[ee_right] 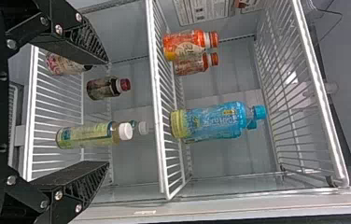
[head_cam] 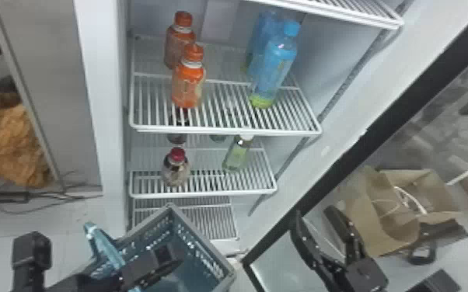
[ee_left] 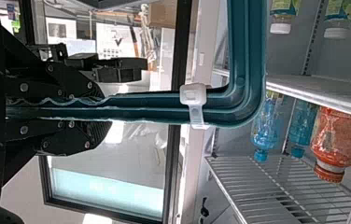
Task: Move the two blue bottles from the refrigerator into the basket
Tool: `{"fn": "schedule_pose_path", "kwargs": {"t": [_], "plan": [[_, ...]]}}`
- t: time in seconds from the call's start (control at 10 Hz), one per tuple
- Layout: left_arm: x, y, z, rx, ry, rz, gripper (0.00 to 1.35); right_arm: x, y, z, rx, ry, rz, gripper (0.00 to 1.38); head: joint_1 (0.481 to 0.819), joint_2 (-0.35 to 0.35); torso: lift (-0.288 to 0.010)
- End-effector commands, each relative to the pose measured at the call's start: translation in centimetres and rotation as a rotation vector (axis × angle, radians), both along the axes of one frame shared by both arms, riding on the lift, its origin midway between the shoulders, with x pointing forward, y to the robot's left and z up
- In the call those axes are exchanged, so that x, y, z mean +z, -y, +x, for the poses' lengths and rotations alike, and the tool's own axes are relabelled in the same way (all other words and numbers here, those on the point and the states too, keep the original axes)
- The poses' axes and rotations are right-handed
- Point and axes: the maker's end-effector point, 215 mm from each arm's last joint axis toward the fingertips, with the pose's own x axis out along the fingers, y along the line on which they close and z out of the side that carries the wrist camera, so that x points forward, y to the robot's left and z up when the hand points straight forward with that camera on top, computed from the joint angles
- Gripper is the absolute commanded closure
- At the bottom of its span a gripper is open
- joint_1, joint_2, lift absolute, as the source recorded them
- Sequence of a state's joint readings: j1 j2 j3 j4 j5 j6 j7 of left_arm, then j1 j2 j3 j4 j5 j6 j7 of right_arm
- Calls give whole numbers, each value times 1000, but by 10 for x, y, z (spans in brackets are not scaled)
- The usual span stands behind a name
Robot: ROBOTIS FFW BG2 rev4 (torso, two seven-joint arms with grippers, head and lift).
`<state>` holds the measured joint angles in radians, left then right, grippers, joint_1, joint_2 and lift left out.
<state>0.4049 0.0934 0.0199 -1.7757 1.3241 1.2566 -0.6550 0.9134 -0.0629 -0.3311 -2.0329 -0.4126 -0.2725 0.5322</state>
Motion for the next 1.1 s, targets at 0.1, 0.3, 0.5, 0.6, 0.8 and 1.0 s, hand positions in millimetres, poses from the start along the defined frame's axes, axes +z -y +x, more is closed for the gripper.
{"fn": "schedule_pose_path", "kwargs": {"t": [0.1, 0.3, 0.5, 0.6, 0.8, 1.0], "plan": [[0, 0, 0, 1, 0, -1, 1202, -1, 0, 0, -1, -1, 1, 300, 695, -350, -7], [0, 0, 0, 1, 0, -1, 1202, -2, 1, -1, -4, -3, 5, 300, 695, -350, -6], [0, 0, 0, 1, 0, -1, 1202, -2, 1, -1, -4, -3, 5, 300, 695, -350, -5], [0, 0, 0, 1, 0, -1, 1202, -2, 1, 0, -6, -2, 7, 300, 695, -350, -4], [1, -1, 1, 3, 0, -2, 1202, 5, 1, 6, -6, 17, 7, 300, 695, -350, -2], [1, 0, 0, 1, 0, -3, 1202, 16, 1, 21, 0, 55, -12, 297, 695, -350, 0]]}}
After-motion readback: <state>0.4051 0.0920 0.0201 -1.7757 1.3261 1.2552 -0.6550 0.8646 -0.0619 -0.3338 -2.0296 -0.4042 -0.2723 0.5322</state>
